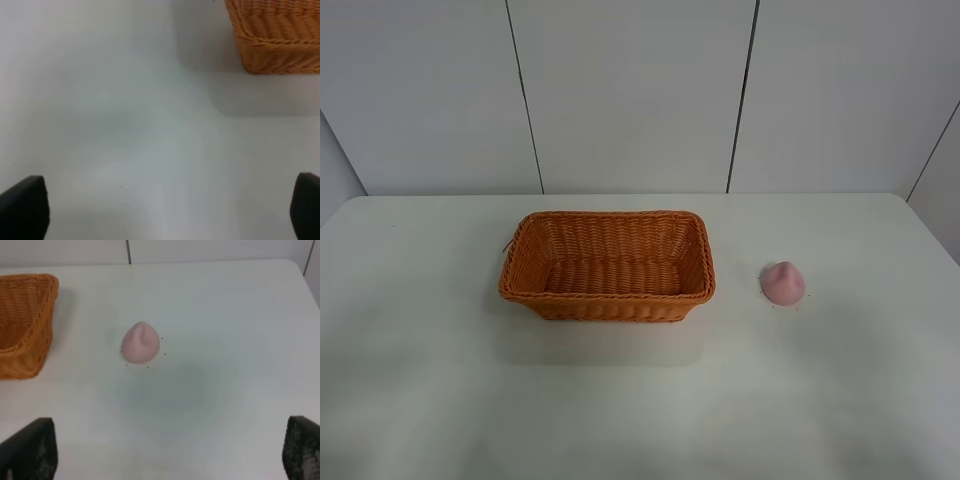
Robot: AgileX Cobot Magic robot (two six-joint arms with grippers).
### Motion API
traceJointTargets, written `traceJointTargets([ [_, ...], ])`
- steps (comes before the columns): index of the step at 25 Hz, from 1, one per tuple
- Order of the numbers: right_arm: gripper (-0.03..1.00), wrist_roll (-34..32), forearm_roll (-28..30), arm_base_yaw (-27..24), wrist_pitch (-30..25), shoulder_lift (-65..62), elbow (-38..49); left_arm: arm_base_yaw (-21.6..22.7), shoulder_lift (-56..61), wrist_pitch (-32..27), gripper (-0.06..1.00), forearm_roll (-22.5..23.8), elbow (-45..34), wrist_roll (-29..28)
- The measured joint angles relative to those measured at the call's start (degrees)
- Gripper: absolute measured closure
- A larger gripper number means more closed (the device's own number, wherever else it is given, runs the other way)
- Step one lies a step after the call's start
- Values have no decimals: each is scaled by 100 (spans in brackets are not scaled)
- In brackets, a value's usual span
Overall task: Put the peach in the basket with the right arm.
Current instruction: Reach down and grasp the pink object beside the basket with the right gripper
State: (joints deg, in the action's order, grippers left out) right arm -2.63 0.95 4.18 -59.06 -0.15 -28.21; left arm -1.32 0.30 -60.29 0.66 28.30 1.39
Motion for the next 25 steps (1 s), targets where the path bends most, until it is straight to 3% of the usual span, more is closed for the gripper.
traceJointTargets([
  [13, 27, 0, 13, 0, 4, 422, -83, 0, 0, 0, -4, 0, 0, 0],
  [25, 27, 6, 18, 0, 504, 5040, -1942, 0, 0, 0, -4, 0, 0, 0],
])
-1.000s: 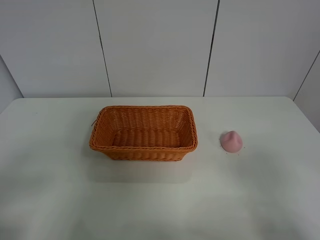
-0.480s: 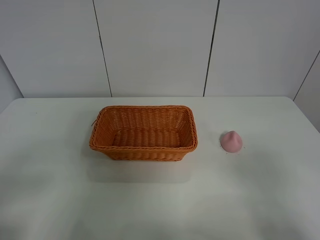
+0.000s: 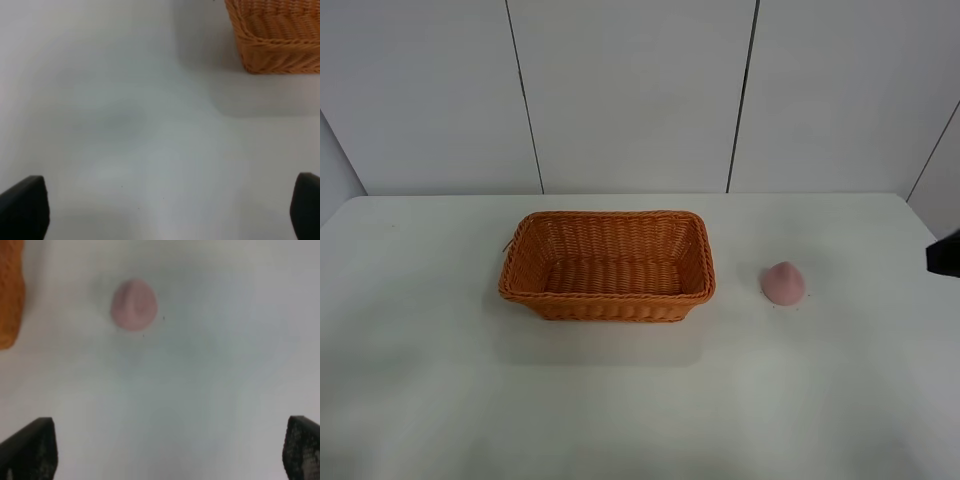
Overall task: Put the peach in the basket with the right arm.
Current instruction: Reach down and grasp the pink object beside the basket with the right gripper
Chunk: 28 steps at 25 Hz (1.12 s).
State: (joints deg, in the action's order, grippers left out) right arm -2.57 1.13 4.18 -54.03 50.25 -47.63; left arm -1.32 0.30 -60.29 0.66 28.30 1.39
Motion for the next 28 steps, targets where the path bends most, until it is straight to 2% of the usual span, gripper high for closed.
traceJointTargets([
  [8, 27, 165, -194, 0, -57, 3374, -1721, 0, 0, 0, -4, 0, 0, 0],
  [15, 27, 257, -235, 0, -588, 5650, -3430, 0, 0, 0, -4, 0, 0, 0],
  [20, 27, 312, -345, 157, -603, 6457, -4092, 0, 0, 0, -4, 0, 0, 0],
  [24, 27, 344, -408, 353, -404, 6737, -4165, 0, 0, 0, -4, 0, 0, 0],
  [28, 27, 314, -384, 336, -285, 6938, -4165, 0, 0, 0, -4, 0, 0, 0],
])
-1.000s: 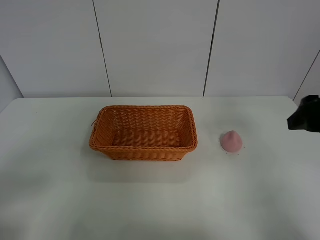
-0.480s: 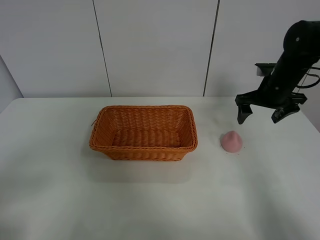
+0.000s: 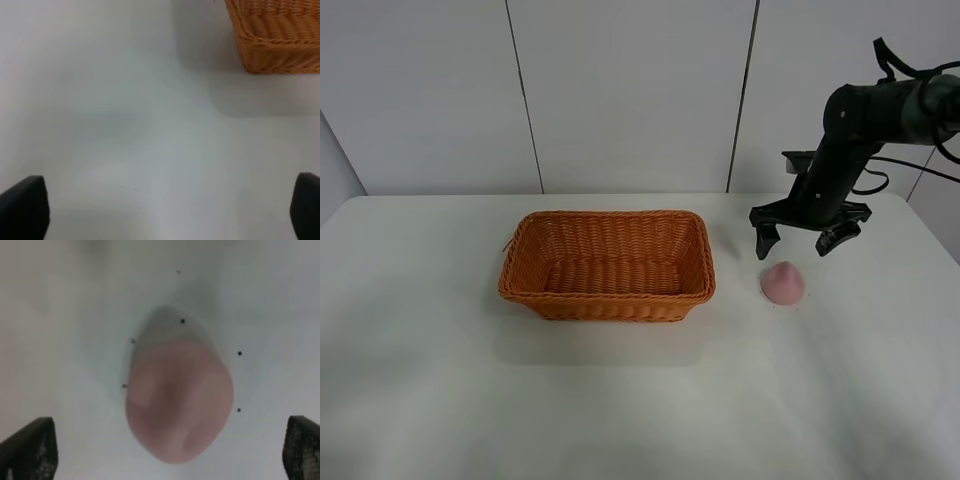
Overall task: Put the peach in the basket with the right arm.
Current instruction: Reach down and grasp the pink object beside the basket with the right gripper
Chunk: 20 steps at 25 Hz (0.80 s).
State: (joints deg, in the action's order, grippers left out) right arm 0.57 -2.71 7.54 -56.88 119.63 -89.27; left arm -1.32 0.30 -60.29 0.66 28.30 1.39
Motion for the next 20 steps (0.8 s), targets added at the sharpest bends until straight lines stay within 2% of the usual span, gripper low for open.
traceJointTargets([
  [14, 27, 0, 84, 0, 335, 800, 0, 0, 0, 0, -4, 0, 0, 0],
  [20, 33, 0, 84, 0, 363, 813, 0, 0, 0, 0, -4, 0, 0, 0],
])
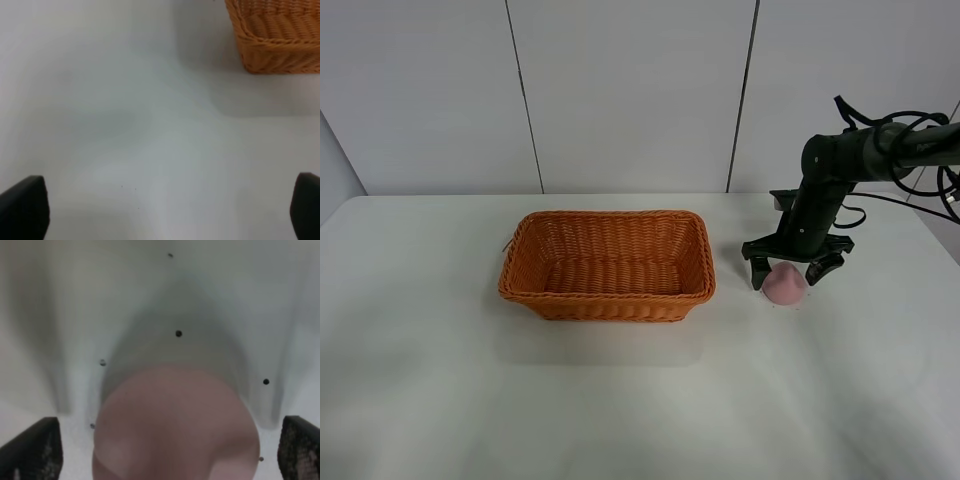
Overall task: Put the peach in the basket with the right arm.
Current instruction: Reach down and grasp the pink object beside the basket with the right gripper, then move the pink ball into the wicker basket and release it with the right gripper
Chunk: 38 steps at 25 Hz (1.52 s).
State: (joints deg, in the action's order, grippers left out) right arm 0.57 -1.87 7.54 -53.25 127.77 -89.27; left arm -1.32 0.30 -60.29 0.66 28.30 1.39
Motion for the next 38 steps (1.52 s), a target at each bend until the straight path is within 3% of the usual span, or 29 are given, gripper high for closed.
traceJointTargets([
  [5, 53, 0, -5, 0, -70, 3, 0, 0, 0, 0, -4, 0, 0, 0],
  [9, 88, 0, -15, 0, -176, 3, -24, 0, 0, 0, -4, 0, 0, 0],
  [11, 97, 0, -15, 0, -211, -18, -61, 0, 0, 0, -4, 0, 0, 0],
  [25, 97, 0, 99, 0, -328, -1301, -60, 0, 0, 0, -4, 0, 0, 0],
  [32, 97, 0, 187, 0, -1221, -1709, -570, 0, 0, 0, -4, 0, 0, 0],
  [38, 97, 22, 147, 114, -1578, -1531, -1423, 0, 0, 0, -4, 0, 0, 0],
])
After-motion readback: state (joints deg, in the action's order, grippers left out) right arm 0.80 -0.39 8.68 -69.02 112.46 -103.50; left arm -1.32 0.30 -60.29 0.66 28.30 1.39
